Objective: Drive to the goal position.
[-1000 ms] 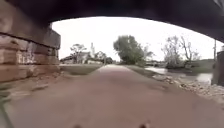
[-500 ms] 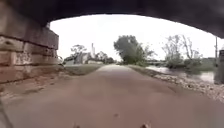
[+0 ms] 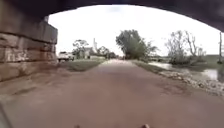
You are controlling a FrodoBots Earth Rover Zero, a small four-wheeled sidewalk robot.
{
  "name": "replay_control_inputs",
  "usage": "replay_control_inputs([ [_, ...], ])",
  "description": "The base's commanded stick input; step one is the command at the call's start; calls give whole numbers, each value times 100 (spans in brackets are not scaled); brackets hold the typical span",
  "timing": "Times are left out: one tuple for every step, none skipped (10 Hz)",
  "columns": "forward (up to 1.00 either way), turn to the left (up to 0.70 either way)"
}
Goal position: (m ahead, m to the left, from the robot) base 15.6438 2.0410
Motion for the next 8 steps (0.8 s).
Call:
replay_control_inputs([
  [70,0],
  [70,0],
  [70,0],
  [70,0],
  [70,0],
  [70,0],
  [70,0],
  [70,0],
])
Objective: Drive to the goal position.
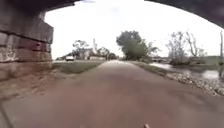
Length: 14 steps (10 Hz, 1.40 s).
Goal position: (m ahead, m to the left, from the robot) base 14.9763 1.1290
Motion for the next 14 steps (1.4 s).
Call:
replay_control_inputs([
  [70,0],
  [70,0],
  [70,0],
  [70,0],
  [70,0],
  [70,0],
  [70,0],
  [70,0],
  [70,0],
  [70,0],
  [70,0],
  [70,0],
  [70,0],
  [70,0],
])
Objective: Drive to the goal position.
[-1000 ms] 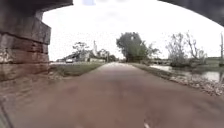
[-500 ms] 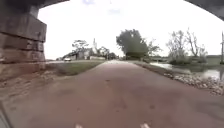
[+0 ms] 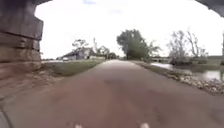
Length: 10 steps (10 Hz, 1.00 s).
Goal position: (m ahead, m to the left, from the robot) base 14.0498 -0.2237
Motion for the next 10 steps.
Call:
replay_control_inputs([
  [70,0],
  [70,0],
  [70,0],
  [70,0],
  [70,0],
  [70,0],
  [70,0],
  [70,0],
  [70,0],
  [70,0],
])
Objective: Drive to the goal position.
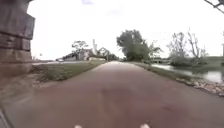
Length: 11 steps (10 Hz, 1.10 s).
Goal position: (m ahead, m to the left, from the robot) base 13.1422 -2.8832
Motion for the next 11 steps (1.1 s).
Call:
replay_control_inputs([
  [70,0],
  [70,0],
  [70,0],
  [70,0],
  [70,0],
  [70,0],
  [70,0],
  [70,0],
  [70,0],
  [70,0],
  [70,0],
])
